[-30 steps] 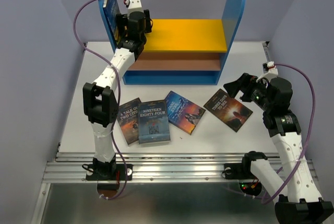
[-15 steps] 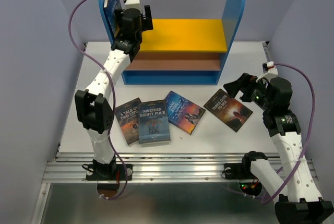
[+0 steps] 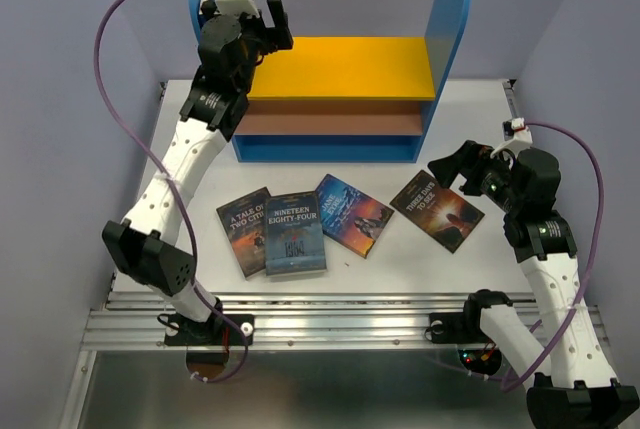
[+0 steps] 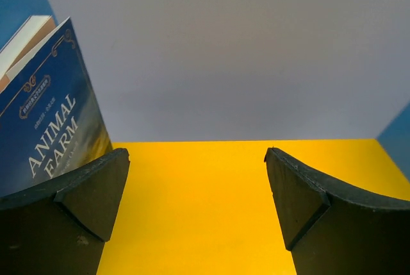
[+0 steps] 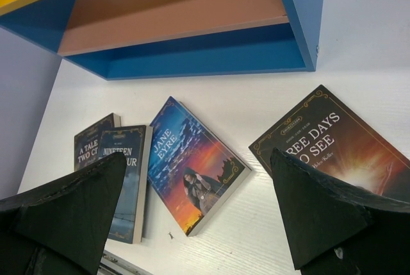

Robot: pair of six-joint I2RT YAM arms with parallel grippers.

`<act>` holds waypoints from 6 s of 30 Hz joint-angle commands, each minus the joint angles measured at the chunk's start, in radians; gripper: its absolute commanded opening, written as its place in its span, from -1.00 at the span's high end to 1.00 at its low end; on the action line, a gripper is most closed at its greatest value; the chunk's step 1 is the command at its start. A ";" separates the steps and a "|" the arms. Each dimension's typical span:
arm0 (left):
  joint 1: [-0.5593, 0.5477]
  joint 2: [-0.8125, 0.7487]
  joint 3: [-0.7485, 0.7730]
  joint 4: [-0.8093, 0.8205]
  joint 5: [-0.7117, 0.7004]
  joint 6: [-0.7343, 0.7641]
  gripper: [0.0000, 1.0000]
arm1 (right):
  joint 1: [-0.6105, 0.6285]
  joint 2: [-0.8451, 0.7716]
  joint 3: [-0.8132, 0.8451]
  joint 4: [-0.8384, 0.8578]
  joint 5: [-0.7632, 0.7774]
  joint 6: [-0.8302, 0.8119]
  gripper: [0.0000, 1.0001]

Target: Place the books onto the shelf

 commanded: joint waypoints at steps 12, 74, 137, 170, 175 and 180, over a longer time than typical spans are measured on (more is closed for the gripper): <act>-0.193 -0.681 -0.691 0.143 0.215 -0.343 -0.98 | -0.001 0.007 0.003 0.006 -0.162 -0.021 -1.00; 0.026 -0.654 -1.486 -0.008 0.394 -0.721 0.02 | 0.770 1.053 -0.045 0.993 -0.067 0.554 -0.35; 0.030 -0.789 -1.307 0.725 1.015 -0.740 -0.98 | 0.721 0.234 0.157 0.439 -0.010 0.112 0.99; 0.033 -0.688 -1.316 0.964 1.105 -0.866 -0.55 | 0.721 0.293 0.277 0.393 -0.028 0.119 0.99; 0.033 -0.664 -1.344 1.087 1.130 -0.938 0.16 | 0.721 0.309 0.283 0.399 -0.019 0.122 0.99; 0.035 -0.679 -1.340 1.090 1.129 -0.935 1.00 | 0.721 0.316 0.271 0.396 0.014 0.122 0.99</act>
